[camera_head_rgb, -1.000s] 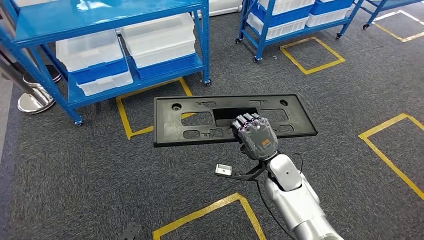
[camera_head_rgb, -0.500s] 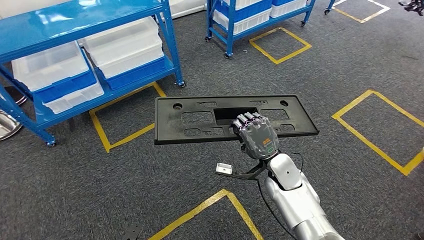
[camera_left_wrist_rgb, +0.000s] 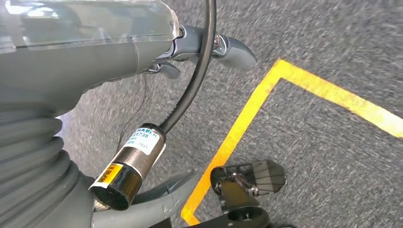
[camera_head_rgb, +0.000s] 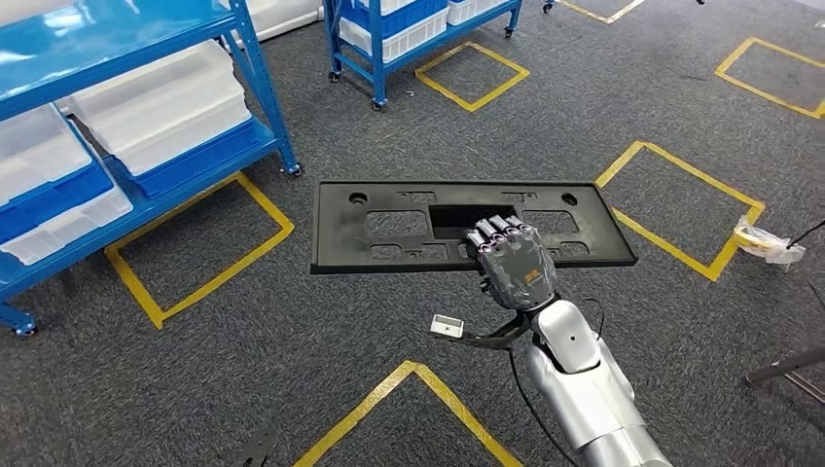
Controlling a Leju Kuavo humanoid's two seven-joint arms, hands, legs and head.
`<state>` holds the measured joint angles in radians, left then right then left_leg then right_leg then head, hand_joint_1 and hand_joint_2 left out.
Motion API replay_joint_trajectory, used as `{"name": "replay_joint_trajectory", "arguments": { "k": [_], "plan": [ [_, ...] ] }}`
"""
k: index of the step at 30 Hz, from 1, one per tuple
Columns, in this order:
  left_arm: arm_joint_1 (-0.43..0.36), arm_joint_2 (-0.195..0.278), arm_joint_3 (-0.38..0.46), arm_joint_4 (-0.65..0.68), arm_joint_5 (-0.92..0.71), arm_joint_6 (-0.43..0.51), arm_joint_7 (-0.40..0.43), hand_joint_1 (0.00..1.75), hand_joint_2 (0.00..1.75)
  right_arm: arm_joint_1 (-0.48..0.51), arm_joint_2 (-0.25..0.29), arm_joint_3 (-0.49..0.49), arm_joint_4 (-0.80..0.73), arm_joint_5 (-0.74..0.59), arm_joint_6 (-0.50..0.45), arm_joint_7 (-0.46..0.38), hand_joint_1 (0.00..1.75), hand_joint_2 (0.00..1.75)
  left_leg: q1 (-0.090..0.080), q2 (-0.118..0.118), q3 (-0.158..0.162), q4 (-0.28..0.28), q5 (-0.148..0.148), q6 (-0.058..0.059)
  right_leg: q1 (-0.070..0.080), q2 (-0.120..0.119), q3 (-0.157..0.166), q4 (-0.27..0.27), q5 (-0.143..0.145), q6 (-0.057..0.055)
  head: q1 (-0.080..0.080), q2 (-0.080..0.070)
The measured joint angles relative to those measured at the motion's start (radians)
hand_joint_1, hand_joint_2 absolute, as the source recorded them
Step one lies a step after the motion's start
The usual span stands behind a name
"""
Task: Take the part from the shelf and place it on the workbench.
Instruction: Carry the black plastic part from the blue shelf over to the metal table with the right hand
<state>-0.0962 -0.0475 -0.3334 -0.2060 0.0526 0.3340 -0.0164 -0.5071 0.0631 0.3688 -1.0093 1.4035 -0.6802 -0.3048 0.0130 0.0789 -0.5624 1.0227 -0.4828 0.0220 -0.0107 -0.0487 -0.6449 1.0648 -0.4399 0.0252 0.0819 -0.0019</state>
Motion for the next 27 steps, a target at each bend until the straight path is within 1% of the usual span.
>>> {"name": "replay_joint_trajectory", "arguments": {
  "k": [1,2,3,4,5,6,7,8,9,10,11,12,13,14,15,16,17,18,19,20,21,22,23,24,25,26,27],
  "plan": [
    [-0.001,0.0,0.0,0.0,-0.003,-0.001,0.001,0.0,1.75,0.001,0.0,-0.004,-0.009,0.006,0.0,-0.001,1.75,1.75,-0.003,0.009,0.002,0.0,-0.003,-0.006,0.005,-0.006,0.012,-0.025,0.002,-0.005,-0.001,0.0],
    [-0.002,0.0,0.0,0.0,-0.005,-0.002,0.002,0.0,1.75,0.003,-0.001,-0.007,-0.015,0.011,0.0,0.001,1.75,1.75,-0.005,0.018,0.004,0.0,-0.004,-0.011,0.008,0.001,0.012,-0.028,0.0,-0.01,-0.001,0.0],
    [-0.003,0.0,0.0,0.0,-0.007,-0.003,0.003,0.0,1.75,0.005,-0.002,-0.01,-0.02,0.014,0.0,0.003,1.75,1.75,-0.005,0.023,0.006,-0.002,-0.007,-0.017,0.006,0.012,0.013,-0.03,0.002,-0.015,-0.001,0.0],
    [-0.004,0.0,0.0,0.0,-0.008,-0.003,0.004,0.0,1.75,0.007,-0.004,-0.013,-0.023,0.017,0.0,0.006,1.75,1.75,-0.003,0.015,0.006,0.003,-0.014,-0.022,0.004,0.022,0.014,-0.034,0.004,-0.021,-0.001,0.0],
    [-0.006,0.0,0.0,0.0,-0.008,-0.004,0.005,0.0,1.75,0.008,-0.005,-0.015,-0.026,0.018,0.0,0.011,1.75,1.75,0.0,-0.001,0.0,0.021,-0.031,-0.026,0.001,0.032,0.016,-0.038,0.007,-0.028,-0.001,0.0],
    [-0.007,0.0,0.0,0.0,-0.009,-0.004,0.006,0.0,1.75,0.009,-0.005,-0.016,-0.029,0.018,0.0,0.014,1.75,1.75,0.002,-0.024,-0.016,0.059,-0.057,-0.029,-0.002,0.041,0.017,-0.041,0.009,-0.034,-0.001,0.0],
    [-0.007,0.0,-0.001,0.0,-0.01,-0.005,0.008,0.0,1.75,0.01,-0.005,-0.016,-0.032,0.019,0.0,0.018,1.75,1.75,0.004,-0.048,-0.041,0.117,-0.089,-0.031,-0.003,0.051,0.017,-0.042,0.01,-0.038,-0.002,0.0],
    [-0.007,0.0,-0.001,0.0,-0.01,-0.006,0.009,0.0,1.75,0.012,-0.005,-0.016,-0.033,0.02,0.0,0.02,1.75,1.75,0.004,-0.06,-0.074,0.186,-0.121,-0.032,-0.002,0.062,0.017,-0.042,0.01,-0.04,-0.002,0.0],
    [-0.006,0.0,-0.001,0.0,-0.011,-0.007,0.011,0.0,1.75,0.014,-0.005,-0.016,-0.035,0.022,0.0,0.022,1.75,1.75,0.004,-0.067,-0.103,0.246,-0.14,-0.033,-0.002,0.075,0.016,-0.041,0.01,-0.041,-0.002,0.0],
    [-0.005,0.0,-0.001,0.0,-0.012,-0.007,0.013,0.0,1.75,0.017,-0.005,-0.016,-0.036,0.024,0.0,0.024,1.75,1.75,0.004,-0.07,-0.121,0.278,-0.141,-0.034,-0.001,0.089,0.016,-0.039,0.009,-0.041,-0.002,0.0],
    [-0.005,0.0,-0.001,0.0,-0.013,-0.008,0.014,0.0,1.75,0.021,-0.005,-0.017,-0.036,0.028,0.0,0.026,1.75,1.75,0.005,-0.072,-0.122,0.272,-0.121,-0.033,-0.001,0.103,0.016,-0.037,0.009,-0.041,-0.002,0.0],
    [-0.006,0.0,-0.001,0.0,-0.016,-0.008,0.015,0.0,1.75,0.023,-0.005,-0.017,-0.036,0.031,0.0,0.029,1.75,1.75,0.005,-0.076,-0.104,0.226,-0.085,-0.032,-0.002,0.118,0.017,-0.035,0.009,-0.04,-0.002,0.0],
    [-0.008,0.0,-0.001,0.0,-0.018,-0.008,0.015,0.0,1.75,0.024,-0.006,-0.017,-0.037,0.034,0.0,0.032,1.75,1.75,0.007,-0.092,-0.077,0.158,-0.046,-0.03,-0.003,0.131,0.016,-0.031,0.007,-0.038,-0.002,0.0],
    [-0.008,0.0,-0.001,0.0,-0.021,-0.009,0.016,0.0,1.75,0.024,-0.006,-0.017,-0.037,0.037,0.0,0.036,1.75,1.75,0.009,-0.113,-0.051,0.095,-0.019,-0.028,-0.003,0.144,0.013,-0.027,0.006,-0.034,-0.002,0.0],
    [-0.01,0.0,-0.001,0.0,-0.023,-0.009,0.018,0.0,1.75,0.024,-0.006,-0.017,-0.038,0.038,0.0,0.041,1.75,1.75,0.011,-0.131,-0.031,0.05,-0.003,-0.026,-0.003,0.155,0.009,-0.023,0.006,-0.029,-0.002,0.0],
    [-0.011,0.0,-0.002,0.0,-0.024,-0.009,0.019,0.0,1.75,0.025,-0.007,-0.017,-0.041,0.04,0.0,0.046,1.75,1.75,0.011,-0.144,-0.021,0.027,-0.001,-0.024,-0.004,0.166,0.004,-0.021,0.007,-0.023,-0.002,0.0],
    [-0.012,-0.001,-0.002,0.0,-0.024,-0.01,0.021,0.0,1.75,0.026,-0.009,-0.017,-0.044,0.041,0.0,0.05,1.75,1.75,0.009,-0.143,-0.018,0.023,-0.004,-0.022,-0.004,0.177,0.0,-0.021,0.01,-0.016,-0.002,0.0],
    [-0.014,-0.001,-0.002,0.0,-0.025,-0.01,0.022,0.0,1.75,0.03,-0.012,-0.017,-0.049,0.043,0.0,0.054,1.75,1.75,0.008,-0.134,-0.016,0.02,-0.002,-0.017,-0.005,0.187,-0.003,-0.024,0.014,-0.009,-0.001,0.0],
    [-0.016,-0.003,-0.002,0.0,-0.026,-0.01,0.024,0.0,1.75,0.035,-0.016,-0.017,-0.055,0.046,0.0,0.059,1.75,1.75,0.009,-0.123,-0.014,0.015,0.002,-0.011,-0.006,0.188,-0.005,-0.024,0.014,-0.003,-0.001,0.0],
    [-0.018,-0.004,-0.002,0.0,-0.028,-0.01,0.025,0.0,1.75,0.038,-0.019,-0.017,-0.061,0.05,0.0,0.065,1.75,1.75,0.01,-0.112,-0.011,0.009,0.006,-0.002,-0.004,0.169,-0.012,-0.011,0.005,0.001,0.001,0.0],
    [-0.021,-0.005,-0.002,0.0,-0.03,-0.011,0.027,0.0,1.75,0.04,-0.023,-0.017,-0.066,0.053,0.0,0.07,1.75,1.75,0.011,-0.099,-0.009,0.003,0.009,0.005,-0.003,0.14,-0.028,0.022,-0.016,0.005,0.004,0.0],
    [-0.022,-0.005,-0.002,0.0,-0.031,-0.011,0.029,0.0,1.75,0.042,-0.025,-0.017,-0.07,0.056,0.0,0.076,1.75,1.75,0.01,-0.087,-0.007,-0.001,0.011,0.011,-0.002,0.104,-0.054,0.078,-0.046,0.009,0.006,0.0],
    [-0.022,-0.004,-0.002,0.0,-0.033,-0.012,0.032,0.0,1.75,0.043,-0.026,-0.017,-0.074,0.058,0.0,0.081,1.75,1.75,0.007,-0.074,-0.007,-0.002,0.011,0.015,-0.002,0.074,-0.086,0.147,-0.079,0.012,0.009,0.0],
    [-0.021,-0.004,-0.003,0.0,-0.035,-0.013,0.034,0.0,1.75,0.045,-0.027,-0.017,-0.077,0.06,0.0,0.085,1.75,1.75,0.005,-0.061,-0.007,-0.002,0.01,0.017,-0.003,0.06,-0.117,0.211,-0.103,0.015,0.009,0.0],
    [-0.02,-0.004,-0.003,0.0,-0.038,-0.014,0.036,0.0,1.75,0.048,-0.029,-0.017,-0.079,0.062,0.0,0.089,1.75,1.75,0.004,-0.048,-0.006,-0.002,0.008,0.018,-0.004,0.055,-0.136,0.25,-0.112,0.016,0.009,0.0],
    [-0.02,-0.005,-0.003,0.0,-0.04,-0.015,0.037,0.0,1.75,0.052,-0.031,-0.017,-0.081,0.064,0.0,0.092,1.75,1.75,0.003,-0.035,-0.006,-0.002,0.007,0.018,-0.005,0.053,-0.135,0.252,-0.103,0.016,0.009,0.0],
    [-0.021,-0.005,-0.003,0.0,-0.041,-0.015,0.039,0.0,1.75,0.054,-0.033,-0.017,-0.083,0.066,0.0,0.095,1.75,1.75,0.003,-0.023,-0.004,-0.002,0.005,0.017,-0.004,0.049,-0.114,0.214,-0.077,0.015,0.009,0.0]
  ]
}}
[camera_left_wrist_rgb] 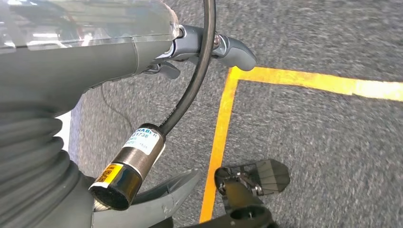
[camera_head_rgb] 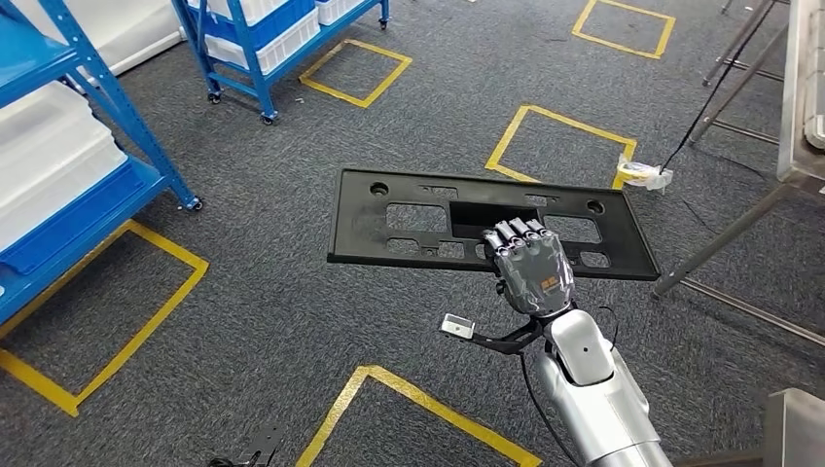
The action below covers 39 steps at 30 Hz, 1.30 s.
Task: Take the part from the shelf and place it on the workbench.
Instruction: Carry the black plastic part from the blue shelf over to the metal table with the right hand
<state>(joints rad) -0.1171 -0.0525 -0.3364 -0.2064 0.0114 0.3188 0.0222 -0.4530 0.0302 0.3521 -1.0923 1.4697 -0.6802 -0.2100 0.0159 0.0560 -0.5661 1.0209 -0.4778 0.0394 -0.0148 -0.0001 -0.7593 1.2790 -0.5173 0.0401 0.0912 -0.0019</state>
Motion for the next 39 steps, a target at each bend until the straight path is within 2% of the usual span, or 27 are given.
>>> {"name": "replay_joint_trajectory", "arguments": {
  "k": [1,2,4,5,7,9,11,12,13,14,15,16,18,20,22,23,24,26,28,29,30,32,34,35,37,38,39],
  "plan": [
    [-0.001,0.0,0.0,0.0,0.0,-0.001,0.001,0.0,1.75,0.002,-0.002,0.0,-0.003,0.002,0.0,0.003,1.75,1.75,0.0,0.011,0.003,0.0,-0.002,-0.002,0.001,-0.012,0.038,-0.067,0.034,-0.003,0.0,0.0],
    [-0.002,-0.001,0.0,0.0,-0.001,-0.002,0.001,0.0,1.75,0.002,-0.004,0.0,-0.006,0.002,0.0,0.006,1.75,1.75,-0.003,0.021,0.006,0.0,-0.006,-0.007,0.007,-0.036,0.078,-0.141,0.059,-0.009,0.0,0.0],
    [-0.003,-0.001,-0.001,0.0,-0.001,-0.003,0.002,0.0,1.75,0.0,-0.006,0.0,-0.013,0.003,0.0,0.01,1.75,1.75,-0.008,0.041,0.011,0.001,-0.012,-0.016,0.019,-0.069,0.127,-0.234,0.083,-0.022,-0.001,0.0],
    [-0.004,-0.002,-0.001,0.0,-0.001,-0.004,0.002,0.0,1.75,0.0,-0.007,0.0,-0.016,0.004,0.0,0.013,1.75,1.75,-0.011,0.051,0.013,0.001,-0.013,-0.021,0.025,-0.072,0.131,-0.245,0.081,-0.028,-0.002,0.0],
    [-0.006,-0.004,-0.002,0.0,-0.002,-0.004,0.002,0.0,1.75,0.003,-0.012,0.0,-0.019,0.008,0.0,0.018,1.75,1.75,-0.011,0.067,0.017,0.0,-0.019,-0.03,0.024,-0.048,0.13,-0.252,0.085,-0.039,-0.002,0.0],
    [-0.009,-0.005,-0.005,-0.001,-0.003,-0.005,0.003,0.0,1.75,0.004,-0.017,0.0,-0.023,0.011,0.0,0.025,1.75,1.75,-0.007,0.033,0.006,0.035,-0.048,-0.039,0.016,-0.026,0.136,-0.263,0.092,-0.054,-0.003,0.0],
    [-0.008,-0.005,-0.007,-0.001,-0.004,-0.005,0.004,0.0,1.75,0.004,-0.019,0.001,-0.025,0.015,0.0,0.032,1.75,1.75,-0.004,-0.026,-0.046,0.15,-0.108,-0.044,0.012,-0.001,0.139,-0.269,0.096,-0.062,-0.004,0.0],
    [-0.007,-0.005,-0.007,-0.001,-0.004,-0.006,0.005,0.0,1.75,0.005,-0.019,0.001,-0.025,0.017,0.0,0.035,1.75,1.75,-0.004,-0.041,-0.081,0.219,-0.133,-0.046,0.012,0.012,0.138,-0.268,0.096,-0.064,-0.005,0.0],
    [-0.005,-0.005,-0.008,-0.001,-0.005,-0.006,0.005,0.0,1.75,0.006,-0.019,0.001,-0.025,0.018,0.0,0.038,1.75,1.75,-0.004,-0.048,-0.108,0.269,-0.143,-0.047,0.013,0.028,0.138,-0.265,0.096,-0.064,-0.006,0.0],
    [-0.003,-0.005,-0.008,-0.001,-0.005,-0.006,0.006,0.0,1.75,0.007,-0.02,0.002,-0.025,0.019,0.0,0.041,1.75,1.75,-0.004,-0.05,-0.12,0.283,-0.133,-0.047,0.013,0.043,0.137,-0.262,0.095,-0.064,-0.006,0.0],
    [-0.004,-0.005,-0.008,-0.001,-0.006,-0.006,0.006,0.0,1.75,0.008,-0.021,0.002,-0.025,0.019,0.0,0.043,1.75,1.75,-0.004,-0.052,-0.114,0.257,-0.104,-0.047,0.012,0.058,0.137,-0.258,0.094,-0.064,-0.006,0.0],
    [-0.005,-0.005,-0.008,-0.001,-0.007,-0.006,0.006,0.0,1.75,0.008,-0.021,0.002,-0.026,0.019,0.0,0.044,1.75,1.75,-0.003,-0.061,-0.092,0.199,-0.063,-0.045,0.012,0.073,0.136,-0.254,0.093,-0.062,-0.006,0.0],
    [-0.007,-0.004,-0.008,-0.001,-0.011,-0.006,0.005,0.0,1.75,0.007,-0.022,0.002,-0.026,0.018,0.0,0.049,1.75,1.75,0.0,-0.103,-0.04,0.074,-0.008,-0.039,0.011,0.099,0.131,-0.243,0.089,-0.056,-0.005,0.0],
    [-0.009,-0.004,-0.008,-0.001,-0.014,-0.006,0.005,0.0,1.75,0.006,-0.023,0.002,-0.028,0.017,0.0,0.052,1.75,1.75,0.0,-0.128,-0.019,0.024,0.0,-0.033,0.009,0.121,0.12,-0.237,0.091,-0.044,-0.005,0.0],
    [-0.011,-0.005,-0.009,-0.001,-0.016,-0.006,0.005,0.0,1.75,0.009,-0.027,0.002,-0.028,0.017,0.0,0.052,1.75,1.75,-0.001,-0.11,-0.017,0.017,0.004,-0.024,0.005,0.136,0.112,-0.24,0.096,-0.03,-0.006,0.0],
    [-0.012,-0.005,-0.009,-0.001,-0.017,-0.006,0.005,0.0,1.75,0.011,-0.031,0.003,-0.029,0.017,0.0,0.053,1.75,1.75,0.0,-0.099,-0.015,0.011,0.009,-0.017,0.007,0.124,0.109,-0.235,0.093,-0.025,-0.005,0.0],
    [-0.013,-0.006,-0.009,-0.001,-0.018,-0.007,0.004,0.0,1.75,0.01,-0.033,0.003,-0.029,0.018,0.0,0.054,1.75,1.75,0.002,-0.086,-0.014,0.005,0.013,-0.009,0.008,0.097,0.098,-0.213,0.078,-0.021,-0.003,0.0],
    [-0.013,-0.006,-0.009,-0.001,-0.019,-0.008,0.004,0.0,1.75,0.009,-0.036,0.004,-0.03,0.019,0.0,0.059,1.75,1.75,0.0,-0.06,-0.012,-0.002,0.017,0.001,0.009,0.033,0.05,-0.112,0.019,-0.012,0.0,0.0],
    [-0.011,-0.005,-0.009,-0.001,-0.02,-0.01,0.004,0.0,1.75,0.011,-0.038,0.005,-0.03,0.021,0.0,0.064,1.75,1.75,-0.002,-0.033,-0.013,-0.002,0.015,0.004,0.002,0.011,-0.007,0.009,-0.03,-0.003,0.0,0.0],
    [-0.011,-0.005,-0.01,-0.001,-0.02,-0.011,0.004,0.0,1.75,0.012,-0.039,0.006,-0.029,0.022,0.0,0.066,1.75,1.75,-0.002,-0.02,-0.013,-0.002,0.014,0.004,-0.002,0.008,-0.017,0.032,-0.031,0.001,0.0,0.0],
    [-0.011,-0.006,-0.01,-0.001,-0.02,-0.012,0.005,0.0,1.75,0.014,-0.041,0.006,-0.029,0.023,0.0,0.069,1.75,1.75,-0.002,-0.007,-0.011,-0.001,0.012,0.003,-0.006,0.004,-0.008,0.017,-0.014,0.004,0.001,0.0],
    [-0.013,-0.006,-0.013,-0.001,-0.02,-0.014,0.005,0.0,1.75,0.014,-0.044,0.008,-0.03,0.025,0.0,0.074,1.75,1.75,-0.003,0.015,-0.006,-0.001,0.007,-0.004,-0.009,-0.025,0.06,-0.107,0.044,0.005,0.001,0.0],
    [-0.015,-0.005,-0.014,-0.001,-0.021,-0.016,0.007,0.0,1.75,0.012,-0.046,0.01,-0.03,0.027,0.0,0.079,1.75,1.75,-0.007,0.032,0.0,0.001,0.0,-0.015,-0.002,-0.058,0.119,-0.218,0.079,-0.003,0.0,0.0],
    [-0.015,-0.005,-0.015,-0.001,-0.021,-0.016,0.008,0.0,1.75,0.012,-0.047,0.01,-0.03,0.027,0.0,0.081,1.75,1.75,-0.01,0.041,0.002,0.001,-0.003,-0.021,0.003,-0.063,0.129,-0.24,0.081,-0.01,-0.001,0.0],
    [-0.016,-0.006,-0.016,-0.001,-0.021,-0.018,0.009,0.0,1.75,0.012,-0.05,0.01,-0.031,0.028,0.0,0.084,1.75,1.75,-0.009,0.059,0.008,-0.001,-0.006,-0.032,0.009,-0.042,0.127,-0.244,0.082,-0.024,-0.002,0.0],
    [-0.018,-0.006,-0.016,-0.001,-0.021,-0.019,0.009,0.0,1.75,0.013,-0.051,0.011,-0.031,0.028,0.0,0.084,1.75,1.75,-0.007,0.056,0.01,0.002,-0.012,-0.038,0.008,-0.03,0.128,-0.247,0.083,-0.03,-0.002,0.0],
    [-0.019,-0.006,-0.017,-0.001,-0.021,-0.02,0.009,0.0,1.75,0.012,-0.053,0.011,-0.033,0.028,0.0,0.084,1.75,1.75,-0.003,0.039,0.006,0.016,-0.025,-0.042,0.006,-0.02,0.13,-0.25,0.085,-0.038,-0.002,0.0]
  ]
}}
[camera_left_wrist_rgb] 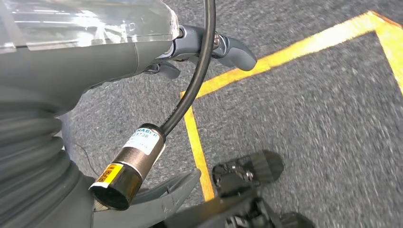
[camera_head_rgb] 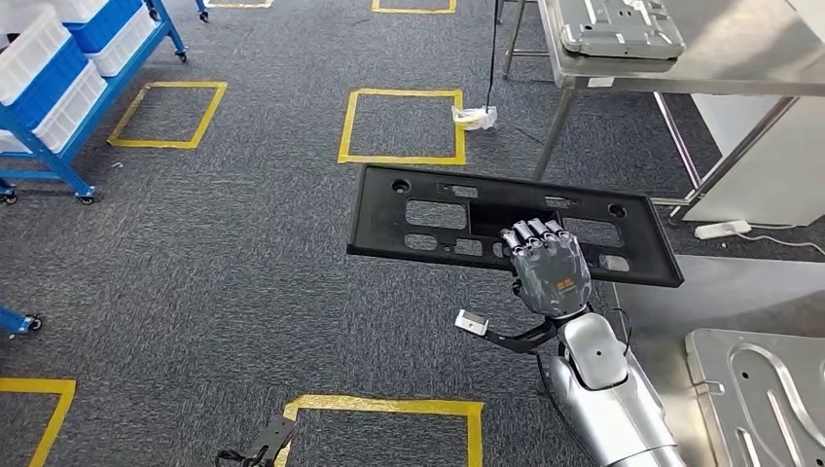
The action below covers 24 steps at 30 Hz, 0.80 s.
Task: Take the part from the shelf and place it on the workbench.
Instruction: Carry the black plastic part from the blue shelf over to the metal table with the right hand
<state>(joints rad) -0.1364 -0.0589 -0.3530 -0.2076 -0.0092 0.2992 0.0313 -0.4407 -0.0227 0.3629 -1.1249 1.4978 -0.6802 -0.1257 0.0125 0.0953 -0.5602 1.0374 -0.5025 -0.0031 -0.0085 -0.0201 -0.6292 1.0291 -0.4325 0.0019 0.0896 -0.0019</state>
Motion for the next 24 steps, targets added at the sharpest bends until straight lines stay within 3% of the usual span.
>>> {"name": "replay_joint_trajectory", "arguments": {
  "k": [2,4,5,6,8,9,10,12,14,16,18,20,21,22,24],
  "plan": [
    [-0.002,0.0,0.0,0.0,0.0,0.0,0.0,0.0,1.75,-0.002,-0.002,0.002,-0.003,0.0,0.0,0.002,1.75,1.75,0.004,-0.055,-0.038,0.088,-0.053,-0.004,-0.004,0.02,0.004,-0.005,0.002,-0.013,-0.001,0.0],
    [0.002,0.0,0.0,0.0,0.0,0.0,0.001,0.0,1.75,-0.004,-0.002,0.005,-0.003,0.0,0.0,0.004,1.75,1.75,0.004,-0.084,-0.106,0.222,-0.108,-0.003,-0.001,0.044,0.005,-0.004,0.002,-0.019,-0.002,0.0],
    [0.004,0.0,-0.001,0.0,0.0,0.0,0.002,0.0,1.75,-0.003,-0.002,0.007,-0.003,0.001,0.0,0.006,1.75,1.75,0.004,-0.089,-0.13,0.262,-0.113,-0.002,0.001,0.059,0.005,-0.002,0.001,-0.02,-0.003,0.0],
    [0.006,0.0,-0.001,0.0,0.0,0.0,0.002,0.0,1.75,-0.003,-0.002,0.009,-0.002,0.003,0.0,0.009,1.75,1.75,0.004,-0.091,-0.137,0.265,-0.097,0.0,0.003,0.074,0.005,0.0,0.001,-0.02,-0.003,0.0],
    [0.007,0.0,0.0,0.0,0.0,0.001,0.003,0.0,1.75,-0.005,-0.002,0.013,-0.002,0.008,0.0,0.014,1.75,1.75,0.004,-0.108,-0.102,0.164,-0.021,0.008,0.004,0.104,0.005,0.006,-0.002,-0.019,-0.002,0.0],
    [0.007,0.0,0.0,0.0,0.0,0.001,0.003,0.0,1.75,-0.007,-0.003,0.015,-0.002,0.009,0.0,0.017,1.75,1.75,0.005,-0.133,-0.077,0.1,0.01,0.011,0.004,0.117,0.003,0.011,-0.004,-0.016,-0.002,0.0],
    [0.006,0.0,0.0,0.0,0.0,0.001,0.003,0.0,1.75,-0.01,-0.003,0.018,-0.002,0.01,0.0,0.019,1.75,1.75,0.006,-0.155,-0.057,0.049,0.029,0.014,0.003,0.13,-0.001,0.015,-0.005,-0.012,-0.002,0.0],
    [0.006,0.001,0.0,0.0,0.0,0.001,0.003,0.0,1.75,-0.016,-0.005,0.023,-0.002,0.012,0.0,0.023,1.75,1.75,0.004,-0.178,-0.041,0.012,0.032,0.017,-0.003,0.154,-0.012,0.018,-0.002,0.0,-0.002,0.0],
    [0.003,0.0,-0.001,0.0,-0.002,0.0,0.003,0.0,1.75,-0.02,-0.012,0.028,-0.003,0.014,0.0,0.031,1.75,1.75,0.003,-0.158,-0.037,0.002,0.037,0.024,-0.009,0.167,-0.016,0.012,0.002,0.014,-0.002,0.0],
    [-0.001,-0.002,0.0,0.0,-0.003,-0.001,0.002,0.0,1.75,-0.029,-0.022,0.032,-0.005,0.019,0.0,0.04,1.75,1.75,0.005,-0.134,-0.031,-0.013,0.046,0.036,-0.005,0.118,-0.029,0.037,-0.018,0.021,-0.001,0.0],
    [0.0,-0.003,0.0,0.0,-0.003,-0.003,0.001,0.0,1.75,-0.049,-0.028,0.038,-0.008,0.024,0.0,0.048,1.75,1.75,0.003,-0.107,-0.027,-0.021,0.049,0.044,-0.003,0.049,-0.076,0.135,-0.071,0.025,0.0,0.0],
    [0.003,-0.003,0.0,0.0,-0.003,-0.004,0.001,0.0,1.75,-0.065,-0.032,0.046,-0.009,0.026,0.0,0.055,1.75,1.75,0.001,-0.078,-0.027,-0.021,0.048,0.046,-0.006,0.028,-0.133,0.249,-0.112,0.032,0.0,0.0],
    [0.004,-0.003,0.0,0.0,-0.003,-0.005,0.001,0.0,1.75,-0.07,-0.034,0.05,-0.01,0.026,0.0,0.057,1.75,1.75,0.001,-0.064,-0.026,-0.021,0.046,0.046,-0.007,0.026,-0.144,0.269,-0.109,0.034,0.0,0.0],
    [0.003,-0.005,0.0,0.0,-0.003,-0.006,0.001,0.0,1.75,-0.076,-0.037,0.053,-0.011,0.027,0.0,0.059,1.75,1.75,0.001,-0.051,-0.026,-0.02,0.043,0.045,-0.009,0.023,-0.134,0.249,-0.088,0.036,0.0,0.0],
    [0.002,-0.008,0.0,0.0,-0.003,-0.006,0.001,0.0,1.75,-0.092,-0.043,0.058,-0.013,0.027,0.0,0.061,1.75,1.75,0.001,-0.029,-0.02,-0.018,0.037,0.041,-0.01,0.005,-0.068,0.121,-0.025,0.036,0.0,0.0]
  ]
}}
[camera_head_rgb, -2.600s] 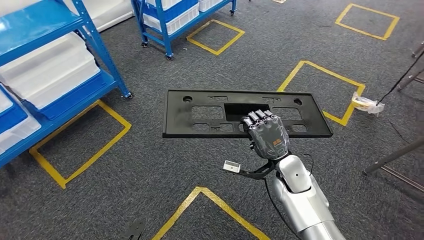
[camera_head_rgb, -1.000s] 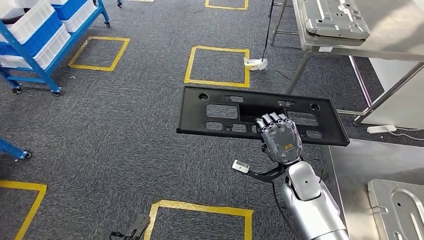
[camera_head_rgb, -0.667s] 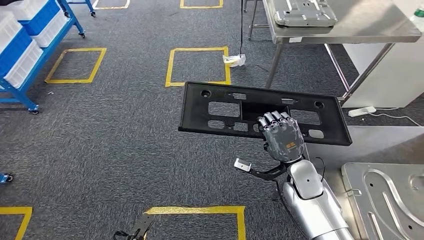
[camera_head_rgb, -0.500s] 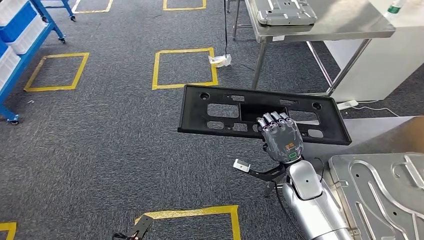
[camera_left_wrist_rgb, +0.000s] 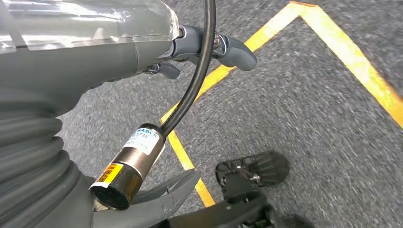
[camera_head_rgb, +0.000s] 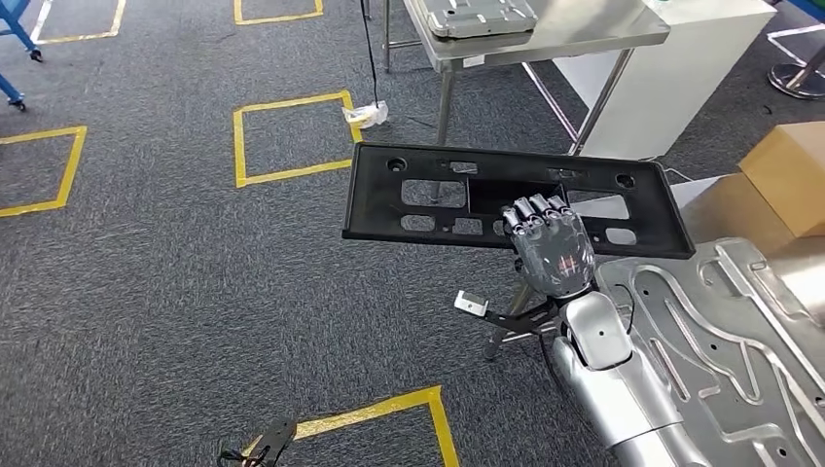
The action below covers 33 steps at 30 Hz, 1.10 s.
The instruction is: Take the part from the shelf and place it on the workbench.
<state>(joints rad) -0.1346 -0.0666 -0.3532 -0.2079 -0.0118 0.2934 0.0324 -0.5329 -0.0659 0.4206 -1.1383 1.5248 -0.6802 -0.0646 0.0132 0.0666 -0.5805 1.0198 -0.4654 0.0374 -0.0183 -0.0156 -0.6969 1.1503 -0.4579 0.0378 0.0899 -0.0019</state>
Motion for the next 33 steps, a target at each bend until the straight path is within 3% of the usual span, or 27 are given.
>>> {"name": "replay_joint_trajectory", "arguments": {
  "k": [2,3,4,6,7,9,10,12,13,14,15,17,19,21,23,25,27,28,29,30,32,33],
  "plan": [
    [-0.001,-0.002,0.0,0.0,0.0,0.0,0.0,0.0,1.75,-0.016,-0.004,0.002,-0.006,0.0,0.0,0.003,1.75,1.75,-0.002,0.018,0.008,-0.002,-0.006,-0.008,0.009,-0.037,0.055,-0.103,0.03,-0.008,0.0,0.0],
    [-0.001,-0.002,0.0,0.0,0.0,0.0,0.0,0.0,1.75,-0.022,-0.005,0.002,-0.01,0.0,0.0,0.005,1.75,1.75,-0.004,0.025,0.011,-0.003,-0.008,-0.012,0.015,-0.048,0.064,-0.121,0.03,-0.014,0.0,0.0],
    [-0.002,-0.002,0.0,0.0,0.0,0.0,0.0,0.0,1.75,-0.028,-0.007,0.003,-0.013,0.0,0.0,0.006,1.75,1.75,-0.006,0.032,0.015,-0.005,-0.01,-0.018,0.02,-0.05,0.064,-0.12,0.029,-0.021,-0.001,0.0],
    [-0.003,-0.005,0.0,0.0,0.0,0.001,0.0,0.0,1.75,-0.038,-0.012,0.006,-0.017,0.0,0.0,0.007,1.75,1.75,-0.007,0.046,0.022,-0.006,-0.017,-0.029,0.02,-0.029,0.065,-0.124,0.031,-0.034,-0.003,0.0],
    [-0.005,-0.007,0.0,0.0,0.0,0.002,-0.001,0.0,1.75,-0.044,-0.014,0.007,-0.02,-0.001,0.0,0.007,1.75,1.75,-0.005,0.039,0.022,0.002,-0.027,-0.035,0.018,-0.018,0.068,-0.128,0.031,-0.04,-0.003,0.0],
    [-0.007,-0.007,0.0,0.0,0.0,0.003,-0.002,0.0,1.75,-0.055,-0.016,0.009,-0.024,-0.002,0.0,0.007,1.75,1.75,0.0,-0.005,-0.005,0.07,-0.071,-0.041,0.013,0.002,0.073,-0.133,0.034,-0.054,-0.004,0.0],
    [-0.006,-0.007,0.0,0.0,0.0,0.003,-0.002,0.0,1.75,-0.06,-0.016,0.012,-0.025,-0.002,0.0,0.007,1.75,1.75,0.0,-0.032,-0.034,0.134,-0.101,-0.042,0.013,0.013,0.074,-0.133,0.033,-0.058,-0.004,0.0],
    [-0.001,-0.008,0.0,0.0,0.0,0.003,-0.002,0.0,1.75,-0.064,-0.016,0.016,-0.025,-0.002,0.0,0.007,1.75,1.75,0.0,-0.055,-0.103,0.26,-0.142,-0.041,0.016,0.04,0.075,-0.131,0.032,-0.064,-0.005,0.0],
    [0.002,-0.008,0.0,0.0,0.0,0.003,-0.002,0.0,1.75,-0.064,-0.016,0.017,-0.025,-0.003,0.0,0.007,1.75,1.75,0.0,-0.06,-0.121,0.284,-0.136,-0.04,0.018,0.055,0.075,-0.128,0.03,-0.065,-0.005,0.0],
    [0.003,-0.008,0.0,0.0,0.0,0.003,-0.002,0.0,1.75,-0.064,-0.016,0.017,-0.025,-0.003,0.0,0.007,1.75,1.75,0.0,-0.063,-0.122,0.269,-0.11,-0.037,0.02,0.071,0.076,-0.125,0.028,-0.066,-0.005,0.0],
    [0.003,-0.008,0.0,0.0,0.0,0.004,-0.002,0.0,1.75,-0.063,-0.016,0.017,-0.025,-0.004,0.0,0.007,1.75,1.75,0.0,-0.071,-0.105,0.217,-0.069,-0.032,0.02,0.086,0.076,-0.121,0.026,-0.065,-0.005,0.0],
    [0.003,-0.008,0.0,0.0,0.0,0.005,-0.002,0.0,1.75,-0.064,-0.016,0.017,-0.024,-0.009,0.0,0.007,1.75,1.75,0.001,-0.117,-0.056,0.089,-0.002,-0.023,0.018,0.113,0.075,-0.113,0.021,-0.06,-0.005,0.0],
    [0.005,-0.008,0.0,0.0,-0.001,0.007,-0.002,0.0,1.75,-0.062,-0.016,0.017,-0.024,-0.014,0.0,0.007,1.75,1.75,-0.001,-0.148,-0.029,0.028,0.013,-0.018,0.012,0.137,0.066,-0.109,0.021,-0.05,-0.004,0.0],
    [0.004,-0.009,0.0,0.0,-0.004,0.008,-0.002,0.0,1.75,-0.058,-0.019,0.017,-0.023,-0.015,0.0,0.007,1.75,1.75,-0.002,-0.132,-0.023,0.016,0.013,-0.014,0.008,0.158,0.06,-0.112,0.025,-0.036,-0.005,0.0],
    [0.002,-0.011,0.0,0.0,-0.009,0.009,-0.002,0.0,1.75,-0.056,-0.023,0.017,-0.023,-0.016,0.0,0.007,1.75,1.75,0.0,-0.108,-0.015,-0.002,0.02,-0.004,0.012,0.122,0.05,-0.096,0.012,-0.025,-0.003,0.0],
    [0.001,-0.012,0.001,0.0,-0.012,0.01,-0.003,0.0,1.75,-0.057,-0.025,0.017,-0.023,-0.017,0.0,0.007,1.75,1.75,0.001,-0.081,-0.008,-0.014,0.024,0.006,0.014,0.055,0.006,-0.007,-0.038,-0.016,-0.001,0.0],
    [0.003,-0.012,0.001,0.0,-0.012,0.01,-0.003,0.0,1.75,-0.054,-0.025,0.017,-0.023,-0.017,0.0,0.007,1.75,1.75,0.0,-0.054,-0.007,-0.015,0.021,0.008,0.007,0.029,-0.057,0.116,-0.087,-0.007,0.0,0.0],
    [0.004,-0.013,0.001,0.0,-0.013,0.01,-0.003,0.0,1.75,-0.052,-0.025,0.017,-0.022,-0.017,0.0,0.007,1.75,1.75,0.0,-0.041,-0.006,-0.014,0.019,0.008,0.003,0.025,-0.075,0.147,-0.089,-0.002,0.0,0.0],
    [0.005,-0.014,0.001,0.0,-0.013,0.01,-0.003,0.0,1.75,-0.05,-0.026,0.017,-0.022,-0.017,0.0,0.007,1.75,1.75,0.001,-0.028,-0.004,-0.013,0.016,0.006,-0.001,0.021,-0.073,0.14,-0.073,0.002,0.0,0.0],
    [0.005,-0.014,0.001,0.0,-0.013,0.01,-0.003,0.0,1.75,-0.048,-0.026,0.017,-0.022,-0.017,0.0,0.007,1.75,1.75,0.001,-0.015,-0.001,-0.011,0.012,0.004,-0.004,0.013,-0.05,0.093,-0.041,0.004,0.0,0.0],
    [0.004,-0.016,0.001,0.0,-0.014,0.01,-0.003,0.0,1.75,-0.049,-0.026,0.017,-0.023,-0.017,0.0,0.007,1.75,1.75,0.0,0.006,0.007,-0.006,0.002,-0.005,-0.001,-0.026,0.02,-0.044,0.021,0.004,0.0,0.0],
    [0.003,-0.016,0.001,0.0,-0.014,0.01,-0.004,0.0,1.75,-0.049,-0.025,0.017,-0.023,-0.017,0.0,0.008,1.75,1.75,-0.002,0.016,0.01,-0.003,-0.003,-0.011,0.004,-0.04,0.044,-0.091,0.035,-0.002,-0.001,0.0]
  ]
}}
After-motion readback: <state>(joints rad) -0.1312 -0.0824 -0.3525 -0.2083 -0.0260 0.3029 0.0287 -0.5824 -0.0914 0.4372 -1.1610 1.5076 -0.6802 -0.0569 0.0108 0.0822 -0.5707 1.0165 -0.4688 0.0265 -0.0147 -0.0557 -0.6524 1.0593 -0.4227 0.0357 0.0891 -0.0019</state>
